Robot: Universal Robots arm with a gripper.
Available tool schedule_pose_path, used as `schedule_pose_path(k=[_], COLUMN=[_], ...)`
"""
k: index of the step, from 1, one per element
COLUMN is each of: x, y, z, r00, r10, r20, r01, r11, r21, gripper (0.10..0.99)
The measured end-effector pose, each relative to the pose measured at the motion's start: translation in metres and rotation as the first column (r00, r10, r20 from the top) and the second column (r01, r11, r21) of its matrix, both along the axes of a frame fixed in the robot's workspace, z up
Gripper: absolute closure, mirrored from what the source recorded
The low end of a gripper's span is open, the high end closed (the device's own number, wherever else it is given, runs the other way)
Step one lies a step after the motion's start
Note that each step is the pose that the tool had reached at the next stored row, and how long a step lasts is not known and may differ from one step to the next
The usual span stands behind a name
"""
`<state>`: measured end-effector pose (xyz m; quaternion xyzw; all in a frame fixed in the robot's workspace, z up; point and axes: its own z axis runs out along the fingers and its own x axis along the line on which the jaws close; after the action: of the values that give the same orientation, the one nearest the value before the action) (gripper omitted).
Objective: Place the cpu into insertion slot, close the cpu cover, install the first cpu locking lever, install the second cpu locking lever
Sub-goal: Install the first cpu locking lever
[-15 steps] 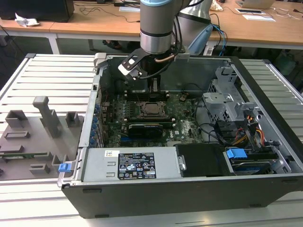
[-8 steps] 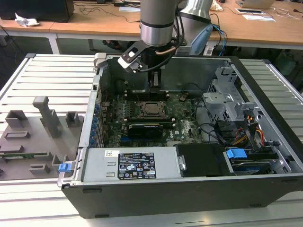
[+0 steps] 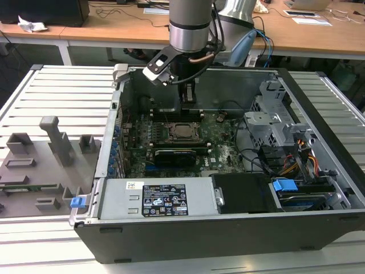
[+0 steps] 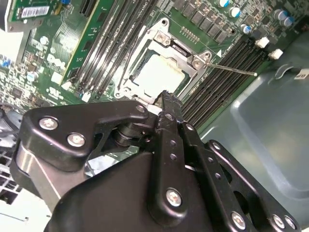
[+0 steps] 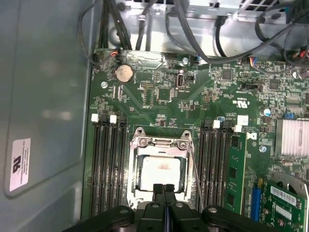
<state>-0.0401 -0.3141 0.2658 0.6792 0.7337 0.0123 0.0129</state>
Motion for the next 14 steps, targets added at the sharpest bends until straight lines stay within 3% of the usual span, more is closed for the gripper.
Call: schedule_pose_path(k=[3, 14], x=[0.0, 0.0], y=[0.0, 0.0], z=[0.0, -0.0001], r00=[0.9971, 0.9862], r10=[0.076, 0.165], r20=[0.0, -0.0001], r01=[-0.076, -0.165], r11=[0.9971, 0.9862], r21=[0.0, 0.0], gripper=[0.98, 0.98])
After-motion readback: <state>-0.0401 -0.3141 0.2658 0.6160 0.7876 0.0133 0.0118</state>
